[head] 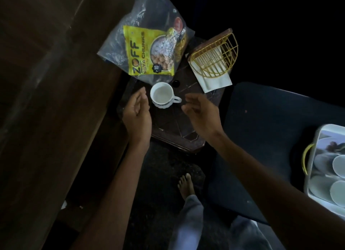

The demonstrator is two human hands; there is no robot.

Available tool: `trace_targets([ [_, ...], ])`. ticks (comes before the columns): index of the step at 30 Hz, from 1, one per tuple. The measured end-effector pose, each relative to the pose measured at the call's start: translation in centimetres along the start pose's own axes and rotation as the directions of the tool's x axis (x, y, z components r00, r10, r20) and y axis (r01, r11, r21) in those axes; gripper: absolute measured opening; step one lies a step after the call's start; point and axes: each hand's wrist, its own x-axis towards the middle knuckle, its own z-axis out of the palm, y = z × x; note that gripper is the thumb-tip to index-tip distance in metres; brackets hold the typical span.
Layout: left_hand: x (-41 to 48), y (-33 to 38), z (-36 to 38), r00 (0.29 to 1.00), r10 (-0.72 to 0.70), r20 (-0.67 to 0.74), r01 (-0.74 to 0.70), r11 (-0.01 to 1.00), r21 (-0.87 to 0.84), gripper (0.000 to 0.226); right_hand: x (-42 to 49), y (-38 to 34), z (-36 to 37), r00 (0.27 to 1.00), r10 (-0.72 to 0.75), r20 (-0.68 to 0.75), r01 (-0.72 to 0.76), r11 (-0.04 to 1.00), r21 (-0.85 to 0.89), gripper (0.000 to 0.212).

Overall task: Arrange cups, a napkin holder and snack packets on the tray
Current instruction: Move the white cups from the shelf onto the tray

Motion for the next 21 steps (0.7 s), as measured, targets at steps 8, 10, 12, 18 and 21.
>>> trace_targets([
  [8, 1.4, -0.8, 1.0, 0.997, -0.042, 0.061, 0.039, 0.998, 0.040, 0.032, 1.4, 0.0, 2.1, 0.999, -0.032, -0.038, 0.030, 0.997, -0.068, 0.020],
  [10, 1.6, -0.7, 1.1, 0.997, -0.056, 0.050, 0.056, 0.998, 0.013, 0.030, 1.6, 0.1, 2.5, 0.998, -0.037, -0.041, 0.034, 0.997, -0.071, 0.017],
  [12, 1.7, -0.6, 1.2, 0.997, -0.074, 0.033, 0.075, 0.997, -0.014, 0.029, 1.9, 0.2, 2.8, 0.998, -0.038, -0.042, 0.035, 0.997, -0.062, 0.014],
  [18, 0.7, -0.3, 1.5, 0.995, -0.095, 0.028, 0.097, 0.992, -0.080, 0.022, 1.2, 0.5, 2.3, 0.996, -0.026, -0.086, 0.029, 0.999, 0.037, 0.010],
  [21, -0.6, 0.0, 2.0, 0.992, -0.124, 0.035, 0.127, 0.983, -0.133, 0.023, 0.1, 0.7, 1.1, 0.995, -0.027, -0.094, 0.034, 0.997, 0.072, 0.013],
])
